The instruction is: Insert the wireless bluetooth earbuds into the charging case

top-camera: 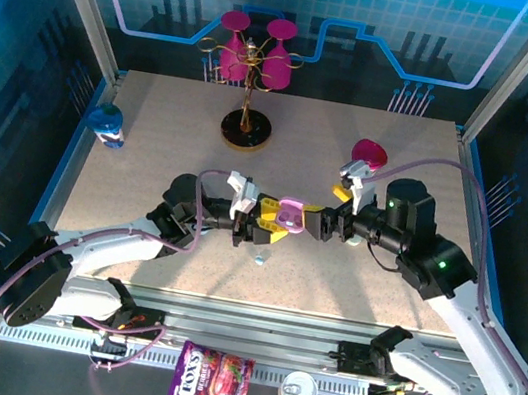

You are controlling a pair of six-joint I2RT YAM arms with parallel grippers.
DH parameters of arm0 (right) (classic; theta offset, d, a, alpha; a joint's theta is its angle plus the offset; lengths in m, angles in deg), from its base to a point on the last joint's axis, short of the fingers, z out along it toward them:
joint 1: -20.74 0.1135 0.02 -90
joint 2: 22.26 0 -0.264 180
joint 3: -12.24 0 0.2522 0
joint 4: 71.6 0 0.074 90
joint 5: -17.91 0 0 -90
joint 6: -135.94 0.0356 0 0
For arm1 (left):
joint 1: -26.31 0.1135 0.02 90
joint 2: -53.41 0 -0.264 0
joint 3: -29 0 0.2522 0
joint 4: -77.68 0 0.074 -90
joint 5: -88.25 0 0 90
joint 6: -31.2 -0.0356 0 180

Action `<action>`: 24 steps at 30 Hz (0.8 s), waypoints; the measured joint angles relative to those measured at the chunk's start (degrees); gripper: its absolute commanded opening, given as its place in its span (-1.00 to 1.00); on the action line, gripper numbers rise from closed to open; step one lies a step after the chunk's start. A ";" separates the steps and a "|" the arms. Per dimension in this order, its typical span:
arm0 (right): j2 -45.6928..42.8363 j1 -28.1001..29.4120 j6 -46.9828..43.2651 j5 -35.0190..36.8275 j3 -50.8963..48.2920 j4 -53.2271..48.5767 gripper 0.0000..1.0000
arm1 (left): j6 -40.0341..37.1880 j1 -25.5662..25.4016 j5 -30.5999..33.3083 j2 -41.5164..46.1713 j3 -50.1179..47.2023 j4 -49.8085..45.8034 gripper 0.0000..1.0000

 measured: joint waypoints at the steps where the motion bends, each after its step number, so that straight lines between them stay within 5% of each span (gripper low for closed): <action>1: -0.46 0.00 0.37 -0.37 -0.07 0.50 0.99 | -0.07 0.39 0.87 0.00 -0.42 0.20 -0.40; 11: -3.67 -5.55 8.83 -1.07 -10.36 10.03 0.90 | -0.02 7.32 13.66 4.90 -6.93 2.08 -0.39; 24: 27.85 -0.81 15.98 -1.46 -11.19 17.00 0.35 | -3.93 7.50 20.06 19.69 -7.58 -5.97 -0.39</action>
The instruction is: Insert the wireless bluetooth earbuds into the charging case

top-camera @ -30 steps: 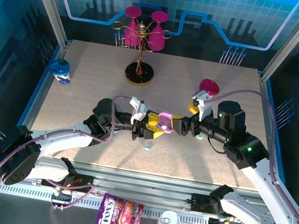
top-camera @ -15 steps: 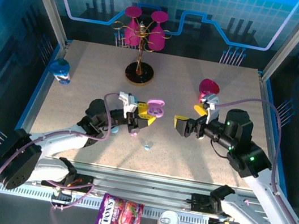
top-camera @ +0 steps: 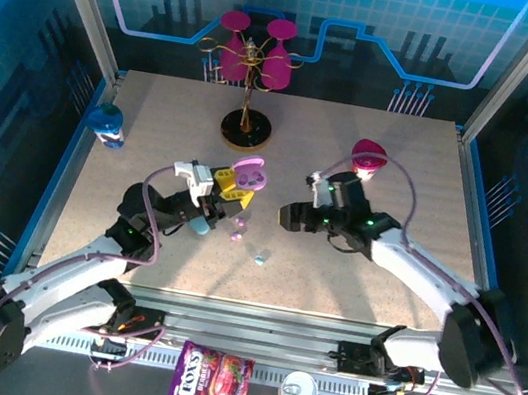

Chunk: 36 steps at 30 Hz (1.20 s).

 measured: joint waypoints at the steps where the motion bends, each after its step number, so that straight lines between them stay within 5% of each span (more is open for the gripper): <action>1: 2.95 0.74 0.55 -0.02 0.83 0.66 0.33 | -0.48 0.00 0.11 0.61 -0.11 -0.72 -0.40; 19: 35.36 12.17 -0.07 -6.88 25.38 2.05 0.24 | -1.07 0.00 -0.17 3.26 -0.63 -5.77 -0.39; 36: 39.28 13.09 -2.56 -10.14 27.52 -0.20 0.24 | -1.05 0.00 -0.81 3.02 -0.63 -6.05 -0.38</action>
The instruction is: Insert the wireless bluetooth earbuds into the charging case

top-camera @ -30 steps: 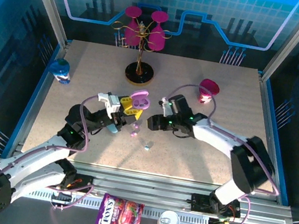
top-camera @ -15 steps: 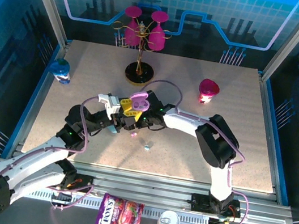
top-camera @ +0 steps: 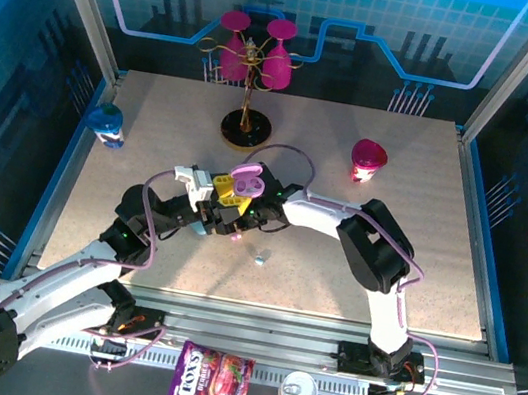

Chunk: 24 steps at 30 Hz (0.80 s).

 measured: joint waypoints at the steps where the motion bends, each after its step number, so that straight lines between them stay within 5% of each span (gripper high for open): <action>1: -0.24 0.11 -0.09 0.00 -0.59 -0.44 0.23 | -0.02 0.00 0.00 0.00 0.00 0.00 -0.39; 24: -4.83 1.73 -2.99 4.59 -4.57 -6.29 0.35 | -0.02 0.00 -0.42 -1.03 -0.22 -0.11 -0.38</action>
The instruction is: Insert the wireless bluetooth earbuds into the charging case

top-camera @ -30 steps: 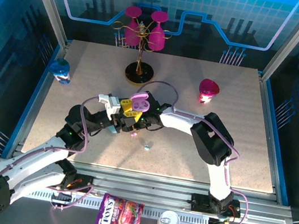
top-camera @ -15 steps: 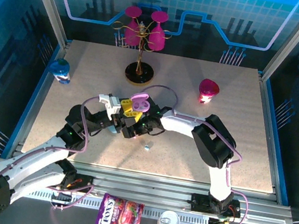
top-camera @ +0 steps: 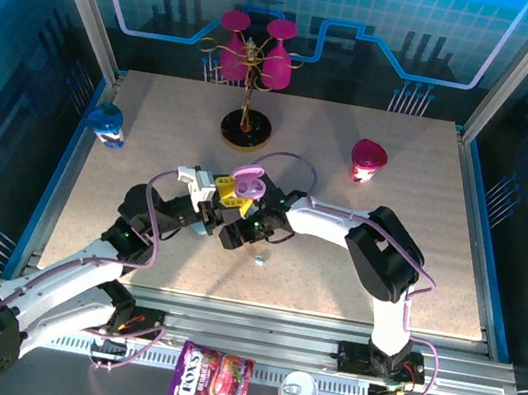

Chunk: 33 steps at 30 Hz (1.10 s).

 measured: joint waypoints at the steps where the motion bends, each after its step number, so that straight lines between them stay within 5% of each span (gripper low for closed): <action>1: 0.00 0.00 0.00 0.02 -0.22 0.02 0.35 | 0.00 0.00 0.00 -0.02 0.00 0.00 -0.38; 33: -7.06 1.27 -2.97 6.97 -4.35 -2.51 0.24 | 0.04 0.00 -0.42 -0.83 0.00 0.04 -0.38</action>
